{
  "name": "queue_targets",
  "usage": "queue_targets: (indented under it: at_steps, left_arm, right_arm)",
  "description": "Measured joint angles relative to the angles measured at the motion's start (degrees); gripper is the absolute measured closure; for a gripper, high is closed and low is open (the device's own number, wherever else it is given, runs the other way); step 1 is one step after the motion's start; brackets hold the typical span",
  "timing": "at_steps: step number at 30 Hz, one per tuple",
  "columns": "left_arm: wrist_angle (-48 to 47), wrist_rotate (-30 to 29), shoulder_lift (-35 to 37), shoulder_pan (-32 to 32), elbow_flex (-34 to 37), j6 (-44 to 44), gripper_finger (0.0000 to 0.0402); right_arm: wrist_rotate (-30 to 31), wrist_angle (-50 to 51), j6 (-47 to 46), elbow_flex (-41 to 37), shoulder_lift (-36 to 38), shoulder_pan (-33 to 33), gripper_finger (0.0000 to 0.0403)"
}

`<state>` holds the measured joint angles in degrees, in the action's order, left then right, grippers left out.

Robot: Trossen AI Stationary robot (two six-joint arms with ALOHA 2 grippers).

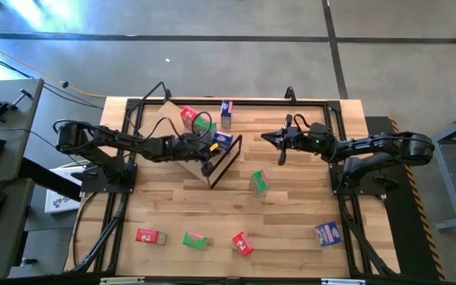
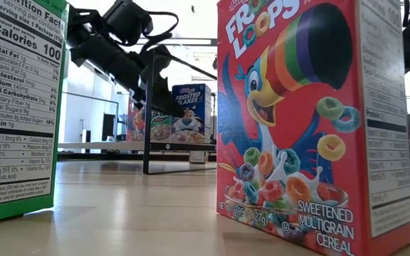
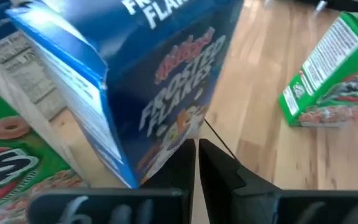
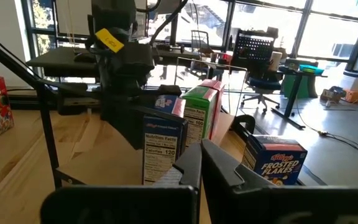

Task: Stack cereal on shelf
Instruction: Adjust the blue cereal on the shelf, then put the bottom left red cereal on the shelf

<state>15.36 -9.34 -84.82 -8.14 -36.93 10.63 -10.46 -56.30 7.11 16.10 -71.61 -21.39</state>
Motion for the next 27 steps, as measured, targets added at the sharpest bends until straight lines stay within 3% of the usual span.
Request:
queue_targets:
  at_steps: [16,27]
  left_arm:
    - [3.43,-5.40,-0.17,-0.09,0.02,1.20,0.0390]
    - [-8.24,-5.32,9.75,-0.09,-0.02,-0.02,0.0390]
  right_arm:
    - [0.00,0.02,-0.01,0.00,0.00,0.00,0.0403]
    - [0.00,0.42,0.38,0.00,0.00,0.00,0.0403]
